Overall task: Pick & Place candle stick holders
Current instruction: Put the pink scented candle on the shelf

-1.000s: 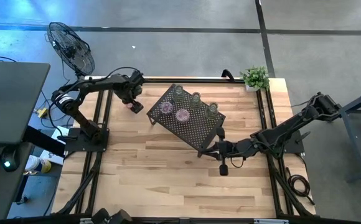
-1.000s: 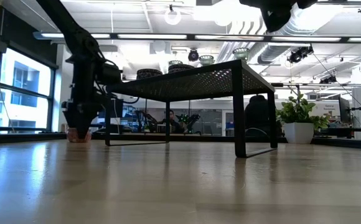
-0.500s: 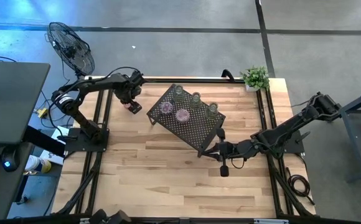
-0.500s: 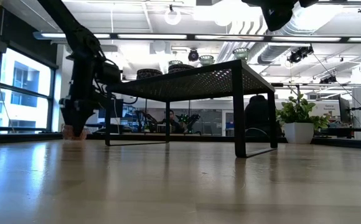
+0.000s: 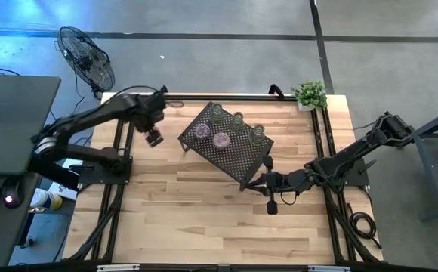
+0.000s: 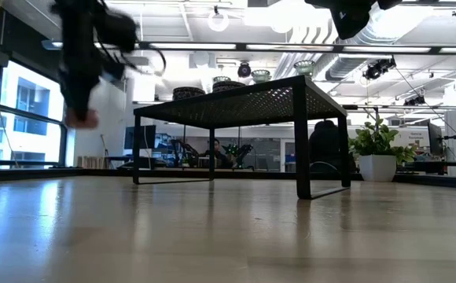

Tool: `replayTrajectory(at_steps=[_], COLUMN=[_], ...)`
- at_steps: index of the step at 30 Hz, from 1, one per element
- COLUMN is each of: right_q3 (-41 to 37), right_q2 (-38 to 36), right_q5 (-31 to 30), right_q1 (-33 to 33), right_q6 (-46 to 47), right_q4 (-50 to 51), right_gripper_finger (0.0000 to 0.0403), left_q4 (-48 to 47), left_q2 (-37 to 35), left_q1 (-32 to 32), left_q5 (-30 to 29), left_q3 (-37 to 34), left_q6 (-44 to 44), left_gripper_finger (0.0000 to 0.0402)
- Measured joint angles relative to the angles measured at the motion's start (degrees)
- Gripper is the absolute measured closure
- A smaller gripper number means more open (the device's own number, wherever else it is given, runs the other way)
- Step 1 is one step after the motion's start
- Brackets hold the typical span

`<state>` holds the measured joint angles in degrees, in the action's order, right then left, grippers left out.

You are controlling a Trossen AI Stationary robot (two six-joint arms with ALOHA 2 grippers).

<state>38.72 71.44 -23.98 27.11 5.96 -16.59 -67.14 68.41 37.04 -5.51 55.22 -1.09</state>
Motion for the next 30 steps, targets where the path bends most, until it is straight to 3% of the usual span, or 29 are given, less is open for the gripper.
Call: replayTrajectory(at_steps=[7,12,17,21,24,30], right_q3=[0.0,0.0,0.0,0.0,0.0,0.3], right_q2=[0.0,0.0,0.0,0.0,0.0,0.0], right_q5=[-0.1,-0.1,0.7,0.3,-0.6,-4.9], right_q1=[-0.2,-1.2,-1.7,-0.6,1.1,5.9], right_q6=[-0.2,-0.9,-0.6,0.4,1.8,4.1], right_q4=[-0.9,-0.9,-1.6,-1.6,-1.8,-1.7], right_gripper_finger=[0.0403,0.0403,0.0403,0.0403,0.0403,0.0403], left_q4=[-7.8,-4.1,12.4,25.8,34.1,40.4], left_q2=[-15.3,-17.9,-9.9,-0.3,6.3,17.9], left_q1=[-17.6,-34.6,-50.6,-58.6,-60.9,-61.1], left_q5=[1.2,0.5,-2.4,-5.0,-5.3,-6.0], left_q3=[0.0,-2.9,-6.5,-6.5,-6.5,-2.3], left_q6=[-13.0,-27.8,-33.2,-31.8,-30.6,-30.5], left_gripper_finger=[0.0116,0.0116,0.0116,0.0116,0.0116,0.0116])
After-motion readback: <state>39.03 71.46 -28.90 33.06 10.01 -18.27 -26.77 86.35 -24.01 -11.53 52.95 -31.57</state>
